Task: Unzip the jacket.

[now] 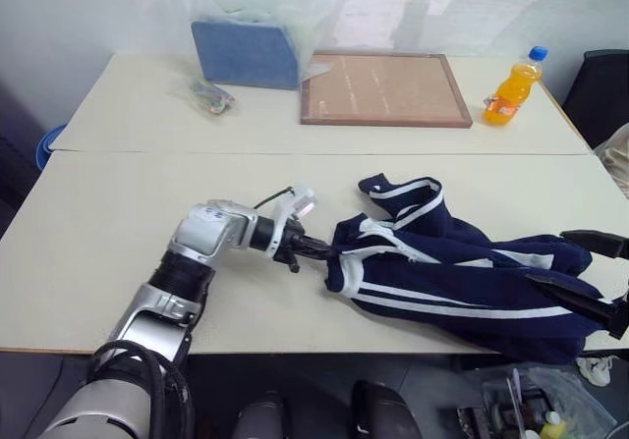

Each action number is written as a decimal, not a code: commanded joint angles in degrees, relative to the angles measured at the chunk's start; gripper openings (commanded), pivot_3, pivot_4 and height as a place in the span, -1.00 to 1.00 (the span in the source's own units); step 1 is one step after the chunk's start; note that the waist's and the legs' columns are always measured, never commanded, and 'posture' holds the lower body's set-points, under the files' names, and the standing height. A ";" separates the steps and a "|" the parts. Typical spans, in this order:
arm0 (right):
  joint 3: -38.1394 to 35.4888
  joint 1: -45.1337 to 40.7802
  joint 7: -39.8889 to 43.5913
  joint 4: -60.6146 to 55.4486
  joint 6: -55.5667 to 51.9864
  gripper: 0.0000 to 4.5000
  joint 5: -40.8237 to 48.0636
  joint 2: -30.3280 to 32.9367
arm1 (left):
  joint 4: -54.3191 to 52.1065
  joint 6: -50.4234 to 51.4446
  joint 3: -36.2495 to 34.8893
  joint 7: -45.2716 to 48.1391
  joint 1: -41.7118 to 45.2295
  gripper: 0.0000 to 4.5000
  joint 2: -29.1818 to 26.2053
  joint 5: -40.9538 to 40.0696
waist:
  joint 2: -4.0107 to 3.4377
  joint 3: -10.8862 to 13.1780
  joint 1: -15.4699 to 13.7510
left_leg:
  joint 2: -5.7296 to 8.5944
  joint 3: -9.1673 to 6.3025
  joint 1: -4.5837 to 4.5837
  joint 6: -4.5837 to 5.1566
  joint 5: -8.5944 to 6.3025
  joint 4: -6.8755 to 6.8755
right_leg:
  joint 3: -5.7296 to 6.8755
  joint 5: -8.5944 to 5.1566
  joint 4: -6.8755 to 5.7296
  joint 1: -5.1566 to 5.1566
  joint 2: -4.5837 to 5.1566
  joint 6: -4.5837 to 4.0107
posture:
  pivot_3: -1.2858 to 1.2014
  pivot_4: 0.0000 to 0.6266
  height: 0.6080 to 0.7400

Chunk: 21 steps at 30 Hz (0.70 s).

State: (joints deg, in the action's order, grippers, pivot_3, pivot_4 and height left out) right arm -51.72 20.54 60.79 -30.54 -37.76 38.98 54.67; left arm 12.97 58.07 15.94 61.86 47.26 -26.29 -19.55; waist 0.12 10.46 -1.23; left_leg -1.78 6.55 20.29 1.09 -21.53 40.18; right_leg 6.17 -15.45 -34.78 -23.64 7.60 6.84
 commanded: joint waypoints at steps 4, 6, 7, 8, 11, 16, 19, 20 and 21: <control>-1.40 5.78 8.19 1.73 5.11 1.00 -5.42 2.92 | -5.03 0.97 -5.27 3.35 -4.75 -0.98 -11.68 -2.93 | 0.01 0.00 -0.03 | 0.00 0.03 -0.03 0.00 0.00 -0.02 | -0.03 0.00 0.01 0.00 0.00 0.00 | 0.03 -0.52 1.00; -0.50 8.46 10.96 1.12 7.83 1.00 -8.08 3.16 | -4.51 0.55 -6.81 3.16 -5.65 -0.98 -14.06 -3.34 | 0.01 0.00 -0.12 | -0.01 0.03 -0.02 0.00 0.00 -0.02 | -0.03 -0.01 0.02 0.00 -0.01 -0.01 | 0.03 -0.52 1.00; -0.17 9.38 12.04 0.81 9.04 1.00 -8.99 3.12 | -4.33 0.40 -7.39 2.95 -5.91 -0.98 -14.79 -3.49 | 0.01 0.00 -0.12 | -0.01 0.03 -0.02 0.00 0.00 -0.02 | -0.03 -0.01 0.02 0.00 0.00 -0.01 | 0.03 -0.52 1.00; 0.64 10.08 12.61 0.21 9.68 1.00 -9.69 3.14 | -3.93 0.13 -7.95 2.72 -6.10 -0.98 -15.42 -3.52 | 0.01 0.00 -0.16 | 0.00 0.03 -0.02 0.00 -0.01 -0.01 | -0.03 -0.01 0.02 0.02 0.00 -0.01 | 0.03 -0.52 1.00; 5.04 11.59 12.94 0.42 16.17 1.00 -15.93 3.31 | -4.39 0.31 -8.96 2.27 -6.42 -0.98 -15.82 -4.10 | 0.07 -0.02 -0.26 | 0.02 0.03 -0.03 0.00 -0.01 -0.01 | -0.03 0.00 0.02 0.03 0.02 0.00 | 0.03 -0.52 1.00; 12.28 10.62 11.43 2.03 23.38 1.00 -22.44 3.33 | -7.37 1.54 -9.68 2.57 -7.21 -0.98 -15.82 -6.46 | 0.07 -0.01 -0.14 | 0.02 0.11 -0.02 0.00 -0.01 -0.02 | -0.02 -0.01 0.01 0.00 0.01 -0.01 | 0.03 -0.52 1.00; 17.27 10.58 10.13 5.03 29.18 1.00 -28.51 3.68 | -8.40 1.79 -9.53 2.29 -7.51 -0.98 -15.54 -7.07 | 0.08 -0.02 -0.11 | 0.01 0.22 -0.03 -0.01 -0.01 0.00 | -0.02 -0.01 0.00 0.02 0.00 -0.01 | 0.03 -0.52 1.00; 18.88 10.15 9.40 6.49 31.05 1.00 -30.33 3.73 | -8.60 1.84 -9.38 2.10 -7.49 -0.98 -15.31 -7.25 | 0.09 -0.02 -0.09 | 0.01 0.25 -0.04 -0.01 0.00 0.00 | -0.02 -0.01 0.00 0.03 0.00 0.00 | 0.03 -0.52 1.00; 20.37 9.23 8.36 8.00 32.30 0.92 -31.71 3.58 | -8.83 1.67 -9.16 2.07 -7.46 -0.99 -15.09 -7.37 | 0.08 -0.02 -0.10 | 0.01 0.30 -0.04 -0.01 0.00 0.01 | -0.02 -0.01 0.01 0.03 0.00 0.00 | 0.03 -0.52 1.00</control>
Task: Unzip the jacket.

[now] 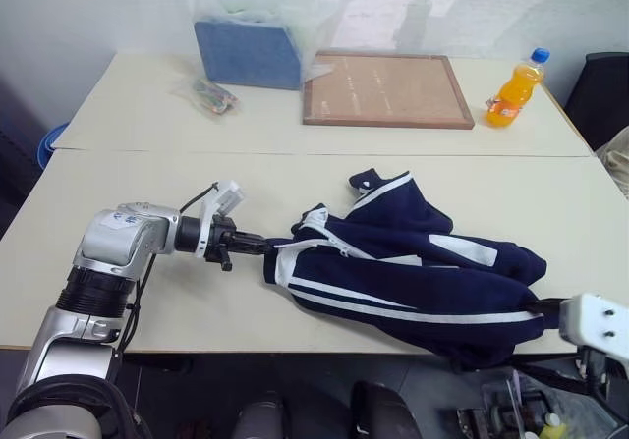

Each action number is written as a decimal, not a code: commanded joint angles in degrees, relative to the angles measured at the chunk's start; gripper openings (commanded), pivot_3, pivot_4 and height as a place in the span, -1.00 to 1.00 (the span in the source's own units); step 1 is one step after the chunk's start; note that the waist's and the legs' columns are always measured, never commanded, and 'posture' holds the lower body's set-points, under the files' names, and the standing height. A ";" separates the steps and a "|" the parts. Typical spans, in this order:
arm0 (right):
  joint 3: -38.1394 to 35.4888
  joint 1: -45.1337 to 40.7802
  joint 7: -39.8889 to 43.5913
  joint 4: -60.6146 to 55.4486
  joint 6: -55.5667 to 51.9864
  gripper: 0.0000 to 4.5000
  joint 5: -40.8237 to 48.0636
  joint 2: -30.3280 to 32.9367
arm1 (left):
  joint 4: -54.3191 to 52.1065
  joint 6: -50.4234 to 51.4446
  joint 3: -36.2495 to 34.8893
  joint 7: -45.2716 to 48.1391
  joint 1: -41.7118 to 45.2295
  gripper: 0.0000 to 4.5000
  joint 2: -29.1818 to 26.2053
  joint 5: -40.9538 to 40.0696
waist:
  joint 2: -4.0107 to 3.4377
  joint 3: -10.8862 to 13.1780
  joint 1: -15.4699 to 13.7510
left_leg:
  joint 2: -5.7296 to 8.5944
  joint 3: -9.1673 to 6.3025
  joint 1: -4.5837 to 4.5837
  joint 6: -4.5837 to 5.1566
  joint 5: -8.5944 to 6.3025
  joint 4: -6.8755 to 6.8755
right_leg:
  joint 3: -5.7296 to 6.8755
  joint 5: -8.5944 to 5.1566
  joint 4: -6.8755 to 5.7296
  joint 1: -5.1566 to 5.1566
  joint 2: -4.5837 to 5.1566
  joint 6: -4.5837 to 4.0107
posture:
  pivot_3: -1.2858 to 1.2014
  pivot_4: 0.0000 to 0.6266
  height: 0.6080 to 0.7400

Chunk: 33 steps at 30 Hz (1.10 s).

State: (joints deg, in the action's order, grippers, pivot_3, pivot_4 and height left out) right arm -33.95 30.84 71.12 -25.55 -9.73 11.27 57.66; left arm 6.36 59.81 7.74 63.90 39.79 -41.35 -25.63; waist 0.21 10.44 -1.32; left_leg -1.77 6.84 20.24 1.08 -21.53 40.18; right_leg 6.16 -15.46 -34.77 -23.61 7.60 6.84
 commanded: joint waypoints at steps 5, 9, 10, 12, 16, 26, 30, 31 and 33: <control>3.77 -2.61 -2.16 5.71 6.11 0.27 -3.84 0.06 | -3.08 0.12 -0.78 0.28 0.20 -1.00 0.70 -2.14 | 0.00 0.00 -0.09 | 0.00 0.02 0.01 -0.01 0.00 0.02 | 0.00 0.00 -0.01 0.00 0.01 0.00 | 0.03 -0.52 1.00; -1.78 2.52 2.44 1.45 4.89 -0.36 0.37 -0.90 | -3.22 -0.08 -0.47 0.57 0.22 -1.00 0.63 -2.46 | 0.00 0.00 -0.20 | 0.00 0.03 0.02 -0.04 0.02 0.01 | 0.07 0.00 0.01 0.02 -0.02 0.00 | 0.03 -0.52 1.00; -3.12 3.67 3.07 0.27 4.36 -0.52 1.25 -1.26 | -3.13 -0.13 -0.41 0.57 0.26 -1.00 0.69 -2.45 | 0.00 0.00 -0.20 | 0.00 0.03 0.03 -0.04 0.02 0.01 | 0.07 0.00 0.03 0.03 -0.01 0.00 | 0.03 -0.52 1.00; -5.73 5.87 4.18 -2.25 3.26 -0.84 2.79 -2.01 | -2.86 -0.31 -0.23 0.59 0.39 -1.00 0.90 -2.38 | 0.00 0.00 -0.14 | 0.00 0.03 0.02 -0.03 0.02 0.01 | 0.07 0.00 0.03 0.05 -0.01 0.00 | 0.03 -0.52 1.00; -9.47 10.28 5.70 -8.36 1.22 -0.99 3.99 -3.92 | -2.56 -0.22 0.07 0.55 0.82 -1.00 1.65 -2.49 | 0.00 0.00 -0.19 | -0.01 -0.03 -0.01 -0.04 0.02 0.01 | 0.04 0.00 0.01 0.05 -0.01 0.00 | 0.03 -0.52 1.00; -4.76 24.05 5.82 -24.67 -4.31 -0.99 5.55 -10.86 | -0.94 -1.30 0.81 1.06 2.04 -1.00 2.63 -1.87 | 0.01 -0.01 -0.20 | -0.01 -0.21 -0.01 -0.05 0.01 0.01 | 0.03 -0.01 0.00 0.04 -0.01 -0.02 | 0.03 -0.52 1.00; -0.78 25.11 4.02 -24.10 -1.65 -0.99 1.01 -11.23 | -1.04 -1.47 0.93 1.22 2.06 -1.00 2.55 -1.98 | 0.17 -0.10 -0.10 | 0.00 -0.28 -0.03 -0.04 0.00 0.02 | -0.01 -0.01 -0.01 0.04 0.00 -0.02 | 0.03 -0.52 1.00; 0.12 24.05 2.64 -23.47 -0.94 -0.99 -0.50 -11.31 | -1.13 -1.65 1.02 1.42 2.02 -1.00 2.42 -1.93 | 0.17 -0.10 -0.06 | -0.01 -0.28 -0.04 -0.04 0.00 0.02 | -0.01 -0.02 -0.02 0.04 0.00 -0.03 | 0.03 -0.52 1.00; 0.19 20.35 -0.48 -22.26 -1.67 -0.99 -1.79 -11.02 | -1.22 -2.01 1.22 1.84 1.94 -1.00 2.12 -1.78 | 0.17 -0.10 0.01 | -0.02 -0.28 -0.04 -0.05 0.00 0.01 | -0.01 -0.03 -0.05 0.02 -0.01 -0.06 | 0.03 -0.52 1.00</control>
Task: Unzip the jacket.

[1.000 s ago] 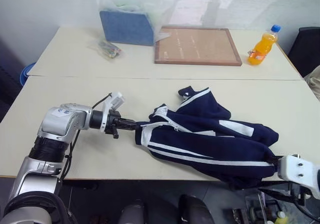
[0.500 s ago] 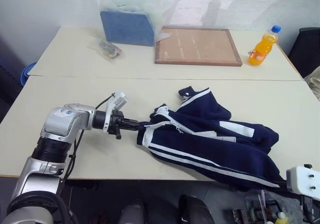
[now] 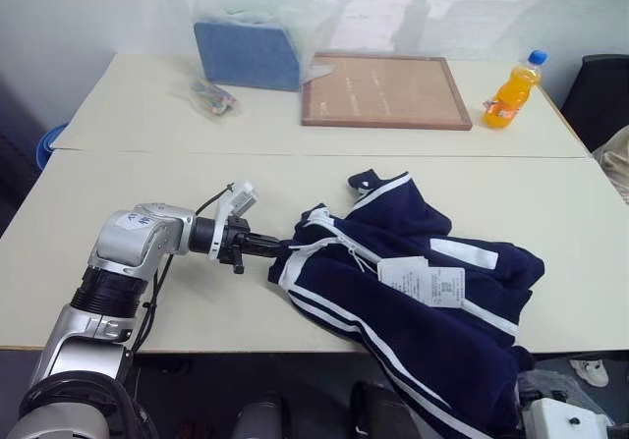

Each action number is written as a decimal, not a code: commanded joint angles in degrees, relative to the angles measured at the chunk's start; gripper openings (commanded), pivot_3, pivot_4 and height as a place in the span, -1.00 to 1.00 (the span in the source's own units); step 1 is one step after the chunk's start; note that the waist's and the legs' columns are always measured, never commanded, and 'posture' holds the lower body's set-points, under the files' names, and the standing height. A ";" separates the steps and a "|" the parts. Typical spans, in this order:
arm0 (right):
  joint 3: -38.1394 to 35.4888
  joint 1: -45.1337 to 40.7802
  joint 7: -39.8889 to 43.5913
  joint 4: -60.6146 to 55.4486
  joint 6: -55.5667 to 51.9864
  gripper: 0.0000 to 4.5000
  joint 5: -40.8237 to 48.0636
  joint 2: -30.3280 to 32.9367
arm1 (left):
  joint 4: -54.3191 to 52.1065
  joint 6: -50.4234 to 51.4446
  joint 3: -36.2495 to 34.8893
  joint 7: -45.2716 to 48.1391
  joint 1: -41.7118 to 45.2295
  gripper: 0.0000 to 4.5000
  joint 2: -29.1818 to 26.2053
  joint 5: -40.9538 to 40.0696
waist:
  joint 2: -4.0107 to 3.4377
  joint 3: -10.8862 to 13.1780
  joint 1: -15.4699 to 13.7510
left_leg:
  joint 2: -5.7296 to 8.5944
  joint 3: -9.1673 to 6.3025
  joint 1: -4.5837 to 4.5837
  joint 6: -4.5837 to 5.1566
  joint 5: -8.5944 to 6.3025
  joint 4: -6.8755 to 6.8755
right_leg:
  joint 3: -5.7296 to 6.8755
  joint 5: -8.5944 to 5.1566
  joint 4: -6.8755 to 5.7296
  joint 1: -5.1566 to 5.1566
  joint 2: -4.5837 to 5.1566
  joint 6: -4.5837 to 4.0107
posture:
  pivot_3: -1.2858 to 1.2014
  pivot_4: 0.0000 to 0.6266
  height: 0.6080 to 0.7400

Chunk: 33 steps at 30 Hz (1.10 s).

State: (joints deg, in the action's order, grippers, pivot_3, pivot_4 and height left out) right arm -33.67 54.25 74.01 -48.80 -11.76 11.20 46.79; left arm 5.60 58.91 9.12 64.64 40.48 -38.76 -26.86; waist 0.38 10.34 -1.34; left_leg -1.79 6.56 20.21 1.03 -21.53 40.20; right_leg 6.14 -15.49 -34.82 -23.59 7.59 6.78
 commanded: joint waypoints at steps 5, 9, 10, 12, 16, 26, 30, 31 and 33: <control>-4.76 -6.60 -0.16 0.64 -6.18 -0.68 6.32 2.02 | -0.02 -2.33 0.08 1.16 1.28 -0.80 -0.48 0.01 | 0.00 0.00 -0.30 | 0.00 -0.01 0.01 0.00 0.00 0.01 | 0.00 -0.02 -0.07 -0.04 0.00 -0.04 | 0.03 -0.52 1.00; -12.06 -13.16 1.76 2.31 -11.99 -0.08 16.19 5.75 | -0.96 -3.75 0.68 4.73 1.43 -0.31 -2.16 -0.50 | 0.05 0.00 -0.17 | 0.01 -0.01 0.02 0.01 0.00 0.04 | 0.01 -0.01 -0.04 0.00 0.01 -0.03 | 0.03 -0.52 1.00; -13.20 -14.44 2.21 2.75 -13.14 0.06 17.90 6.51 | -1.07 -4.24 0.92 5.20 1.41 -0.18 -2.46 -0.22 | 0.05 0.00 -0.12 | 0.02 -0.01 0.01 0.02 -0.01 0.06 | -0.01 -0.01 -0.06 0.00 0.03 -0.02 | 0.03 -0.52 1.00; -17.06 -22.38 1.40 7.13 -19.70 0.23 27.27 11.01 | -0.79 -6.17 1.67 8.11 2.12 0.09 -4.23 0.33 | 0.08 0.01 0.24 | -0.01 -0.03 -0.01 0.02 -0.01 0.05 | -0.01 -0.02 -0.08 -0.01 0.00 -0.03 | 0.03 -0.52 1.00; -16.68 -35.99 0.73 19.60 -25.75 0.23 32.68 19.81 | 3.02 -10.81 2.54 15.02 6.22 0.49 -6.94 0.91 | 0.09 0.03 0.09 | -0.01 0.00 0.04 0.04 0.01 0.08 | -0.03 -0.02 -0.14 -0.09 0.05 -0.06 | 0.03 -0.52 1.00; 19.49 -60.81 -3.27 48.40 -5.52 0.23 6.46 26.10 | 33.57 -42.30 9.90 16.16 26.71 0.49 6.97 17.50 | 0.11 0.04 -0.22 | 0.13 0.32 0.49 0.19 -0.04 0.36 | 0.27 0.08 0.17 -0.11 0.10 0.13 | 0.03 -0.52 1.00; 32.64 -72.57 -3.40 62.23 2.35 0.23 -4.68 22.83 | 44.42 -60.35 15.32 14.50 29.80 0.49 15.49 26.46 | 0.11 0.04 0.32 | 0.11 0.30 0.81 0.19 -0.04 0.38 | 0.39 0.10 0.20 -0.34 0.07 0.16 | 0.03 -0.52 1.00; 34.61 -74.44 -3.06 64.79 3.90 0.23 -6.52 22.28 | 46.56 -64.22 16.41 13.52 30.21 0.49 16.68 28.72 | 0.10 0.04 0.46 | 0.11 0.31 0.95 0.19 -0.04 0.46 | 0.40 0.10 0.15 -0.44 0.07 0.17 | 0.03 -0.52 1.00; 37.31 -77.53 -1.45 68.81 5.94 0.23 -8.57 21.33 | 50.59 -71.31 18.63 10.53 31.16 0.49 18.78 33.18 | 0.10 0.04 0.76 | 0.10 0.33 1.10 0.19 -0.04 0.49 | 0.40 0.11 0.09 -0.62 0.07 0.18 | 0.03 -0.52 1.00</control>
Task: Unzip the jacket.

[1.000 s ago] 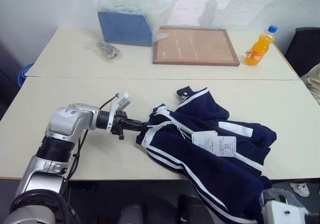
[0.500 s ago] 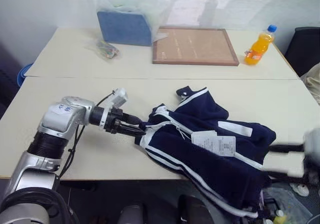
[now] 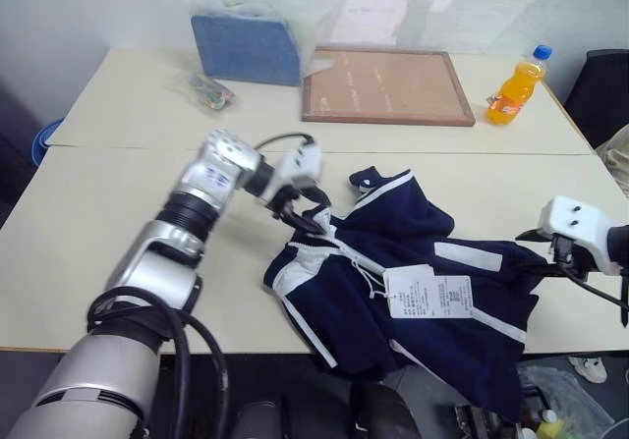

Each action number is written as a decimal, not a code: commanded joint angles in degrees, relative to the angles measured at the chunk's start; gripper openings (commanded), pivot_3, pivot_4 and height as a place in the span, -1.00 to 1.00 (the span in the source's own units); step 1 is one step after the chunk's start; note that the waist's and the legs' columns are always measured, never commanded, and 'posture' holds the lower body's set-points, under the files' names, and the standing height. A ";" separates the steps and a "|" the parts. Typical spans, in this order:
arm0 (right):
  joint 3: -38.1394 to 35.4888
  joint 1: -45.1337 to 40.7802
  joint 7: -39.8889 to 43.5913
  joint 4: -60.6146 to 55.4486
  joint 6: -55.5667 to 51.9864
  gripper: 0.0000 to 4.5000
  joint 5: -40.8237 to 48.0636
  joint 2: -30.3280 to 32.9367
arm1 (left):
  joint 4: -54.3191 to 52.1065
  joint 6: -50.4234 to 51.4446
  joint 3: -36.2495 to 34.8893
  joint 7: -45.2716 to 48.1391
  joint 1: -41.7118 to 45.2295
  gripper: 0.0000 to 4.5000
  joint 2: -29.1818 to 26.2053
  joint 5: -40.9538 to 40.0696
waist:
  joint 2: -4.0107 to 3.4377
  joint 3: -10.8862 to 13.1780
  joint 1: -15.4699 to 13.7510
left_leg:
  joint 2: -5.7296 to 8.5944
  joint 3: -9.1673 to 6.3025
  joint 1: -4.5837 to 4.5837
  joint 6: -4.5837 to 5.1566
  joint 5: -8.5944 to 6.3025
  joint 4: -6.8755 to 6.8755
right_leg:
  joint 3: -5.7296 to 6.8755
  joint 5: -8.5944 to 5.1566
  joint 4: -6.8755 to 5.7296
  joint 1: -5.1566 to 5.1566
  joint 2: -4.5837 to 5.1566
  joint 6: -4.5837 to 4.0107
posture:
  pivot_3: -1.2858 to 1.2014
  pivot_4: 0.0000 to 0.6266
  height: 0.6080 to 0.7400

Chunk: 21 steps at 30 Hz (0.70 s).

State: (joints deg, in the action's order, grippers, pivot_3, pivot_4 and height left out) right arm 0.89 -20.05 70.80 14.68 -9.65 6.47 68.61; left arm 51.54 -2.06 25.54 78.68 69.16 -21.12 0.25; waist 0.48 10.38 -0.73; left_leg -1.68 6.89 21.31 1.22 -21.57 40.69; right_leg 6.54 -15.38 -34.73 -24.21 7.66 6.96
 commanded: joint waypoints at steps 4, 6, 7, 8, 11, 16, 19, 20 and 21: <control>4.98 -7.34 4.09 10.04 5.30 0.23 -5.07 -2.04 | 11.98 -17.70 3.80 -8.73 4.77 0.49 3.89 11.88 | -0.01 0.00 0.74 | -0.01 0.02 0.21 0.00 0.01 0.14 | -0.03 0.00 -0.19 -0.25 0.02 0.00 | 0.03 -0.52 1.00; 5.61 -8.34 4.34 11.39 5.68 0.06 -5.67 -2.70 | 14.60 -19.63 3.63 -10.22 5.54 0.50 4.55 13.47 | -0.01 0.00 0.76 | -0.02 0.00 0.22 0.01 0.01 0.26 | -0.04 0.01 -0.27 -0.23 0.04 0.01 | 0.03 -0.52 1.00; 5.69 -8.73 4.39 11.78 5.83 -0.03 -5.79 -3.10 | 15.62 -20.06 3.17 -10.29 5.80 0.50 4.84 13.71 | -0.01 0.00 0.77 | -0.03 -0.01 0.21 0.01 0.01 0.31 | -0.04 0.01 -0.30 -0.21 0.04 0.01 | 0.03 -0.52 1.00; 5.68 -9.00 4.45 12.02 5.93 -0.19 -5.90 -3.49 | 16.49 -20.00 2.61 -10.49 6.04 0.50 5.13 13.77 | -0.02 0.00 0.78 | -0.03 -0.01 0.21 0.01 0.01 0.32 | -0.05 0.01 -0.32 -0.22 0.06 0.02 | 0.03 -0.52 1.00; 5.73 -9.78 4.63 12.23 6.34 -0.59 -6.58 -4.48 | 17.92 -21.31 1.97 -9.77 6.23 0.26 4.54 14.56 | -0.02 0.00 0.79 | -0.04 -0.02 0.21 0.01 0.01 0.36 | -0.05 0.01 -0.36 -0.21 0.06 0.02 | 0.03 -0.52 1.00; 6.79 -12.90 4.34 13.82 7.80 -1.00 -8.68 -6.46 | 18.35 -22.09 0.68 -8.83 5.12 -0.39 3.19 15.07 | -0.04 -0.02 1.09 | -0.07 -0.02 0.19 0.01 0.01 0.40 | -0.06 0.01 -0.43 -0.22 0.05 0.02 | 0.03 -0.52 1.00; 7.91 -16.15 3.55 16.31 8.79 -1.00 -10.53 -8.32 | 17.72 -21.62 -0.07 -7.71 3.74 -0.75 2.03 15.01 | -0.04 -0.02 1.21 | -0.09 -0.01 0.17 0.01 0.01 0.40 | -0.07 0.01 -0.45 -0.22 0.03 0.02 | 0.03 -0.52 1.00; 8.37 -17.36 3.21 17.30 9.05 -1.00 -11.09 -8.97 | 17.44 -21.44 -0.30 -7.56 3.25 -0.81 1.58 15.14 | -0.04 -0.02 1.62 | -0.09 0.00 0.17 0.01 0.01 0.40 | -0.08 0.01 -0.44 -0.22 0.03 0.02 | 0.03 -0.52 1.00; 9.00 -18.90 2.79 18.52 9.88 -1.00 -12.02 -9.83 | 16.98 -20.67 -0.94 -7.40 2.61 -0.84 0.94 14.88 | -0.05 -0.02 1.84 | -0.09 0.00 0.16 0.01 0.01 0.40 | -0.09 0.01 -0.46 -0.22 0.03 0.02 | 0.03 -0.52 1.00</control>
State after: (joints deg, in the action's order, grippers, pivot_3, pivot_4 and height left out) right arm 9.48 -37.53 74.75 32.10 -1.00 -4.29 59.22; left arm 68.81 -23.77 25.00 70.89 72.86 -18.49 14.36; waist 0.44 10.36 1.11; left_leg -1.77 6.89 21.46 1.22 -21.55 41.08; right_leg 6.45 -15.37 -35.21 -24.43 7.70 6.98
